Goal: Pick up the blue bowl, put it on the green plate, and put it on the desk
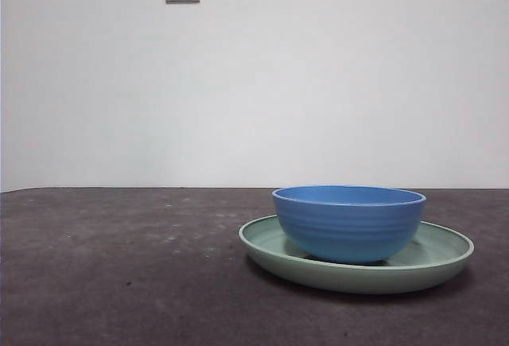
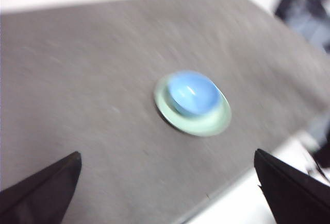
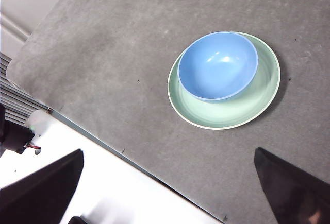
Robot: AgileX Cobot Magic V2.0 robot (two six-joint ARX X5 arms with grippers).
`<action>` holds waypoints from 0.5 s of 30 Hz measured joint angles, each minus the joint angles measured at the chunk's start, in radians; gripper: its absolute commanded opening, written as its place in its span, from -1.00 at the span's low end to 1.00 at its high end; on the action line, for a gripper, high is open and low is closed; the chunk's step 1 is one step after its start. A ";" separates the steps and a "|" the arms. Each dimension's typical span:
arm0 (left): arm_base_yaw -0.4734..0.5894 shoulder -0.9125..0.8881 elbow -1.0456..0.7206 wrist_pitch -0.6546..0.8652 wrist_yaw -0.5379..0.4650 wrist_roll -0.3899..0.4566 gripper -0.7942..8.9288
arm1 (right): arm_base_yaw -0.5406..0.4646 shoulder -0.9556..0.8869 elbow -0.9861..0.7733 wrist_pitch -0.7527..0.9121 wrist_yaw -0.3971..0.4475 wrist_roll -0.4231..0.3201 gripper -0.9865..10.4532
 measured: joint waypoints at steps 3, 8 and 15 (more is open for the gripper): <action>0.000 -0.075 -0.002 0.000 -0.033 -0.026 0.52 | 0.000 0.000 0.000 0.000 0.000 0.004 0.28; 0.000 -0.140 -0.032 0.000 -0.036 -0.051 0.52 | 0.000 0.000 0.000 0.000 0.000 0.009 0.28; 0.002 -0.149 -0.175 0.000 -0.037 -0.065 0.52 | 0.000 0.000 0.000 0.014 0.000 0.015 0.28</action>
